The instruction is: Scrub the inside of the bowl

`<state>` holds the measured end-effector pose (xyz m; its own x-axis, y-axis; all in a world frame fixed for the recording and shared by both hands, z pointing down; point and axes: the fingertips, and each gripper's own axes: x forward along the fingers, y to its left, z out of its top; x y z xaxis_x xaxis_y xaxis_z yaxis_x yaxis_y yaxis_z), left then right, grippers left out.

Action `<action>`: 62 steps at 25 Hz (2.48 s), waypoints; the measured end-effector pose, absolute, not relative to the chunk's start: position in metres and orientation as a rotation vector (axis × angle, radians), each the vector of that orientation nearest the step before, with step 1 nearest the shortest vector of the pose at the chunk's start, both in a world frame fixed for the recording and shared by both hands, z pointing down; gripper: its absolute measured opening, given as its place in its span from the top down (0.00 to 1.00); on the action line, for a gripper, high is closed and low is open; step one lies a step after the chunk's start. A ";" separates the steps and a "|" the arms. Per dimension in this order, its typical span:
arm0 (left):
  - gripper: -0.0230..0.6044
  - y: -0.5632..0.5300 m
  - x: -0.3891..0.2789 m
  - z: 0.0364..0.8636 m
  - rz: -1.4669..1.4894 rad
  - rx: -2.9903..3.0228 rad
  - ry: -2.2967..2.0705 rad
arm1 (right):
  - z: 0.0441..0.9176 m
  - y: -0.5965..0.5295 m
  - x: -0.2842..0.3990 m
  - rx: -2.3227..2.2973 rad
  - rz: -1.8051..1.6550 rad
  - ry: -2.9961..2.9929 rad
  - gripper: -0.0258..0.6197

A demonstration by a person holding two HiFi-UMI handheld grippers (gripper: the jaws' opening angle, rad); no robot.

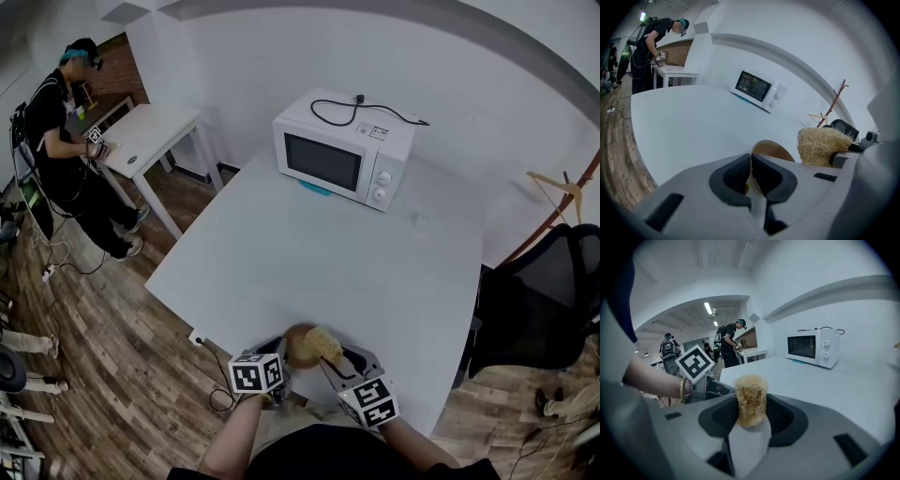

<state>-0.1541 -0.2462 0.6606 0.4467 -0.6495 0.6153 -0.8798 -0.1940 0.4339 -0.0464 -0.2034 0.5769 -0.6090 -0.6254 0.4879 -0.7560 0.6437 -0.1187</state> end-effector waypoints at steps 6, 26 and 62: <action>0.92 -0.242 -0.152 0.633 0.324 1.977 -1.319 | 0.588 -0.202 -0.055 1.031 0.427 -2.425 0.69; 0.91 -0.219 -0.122 0.597 0.327 2.140 -1.280 | 0.590 -0.202 -0.055 1.034 0.419 -2.362 0.69; 0.91 -0.215 -0.114 0.588 0.318 2.174 -1.294 | 0.590 -0.194 -0.040 0.953 0.327 -2.313 0.69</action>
<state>-0.1140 -0.2154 0.5881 0.5002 -0.7221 0.4778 -0.8613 -0.3584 0.3600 -0.0400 -0.1938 0.5905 -0.5560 -0.5529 0.6206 -0.7034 0.7108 0.0031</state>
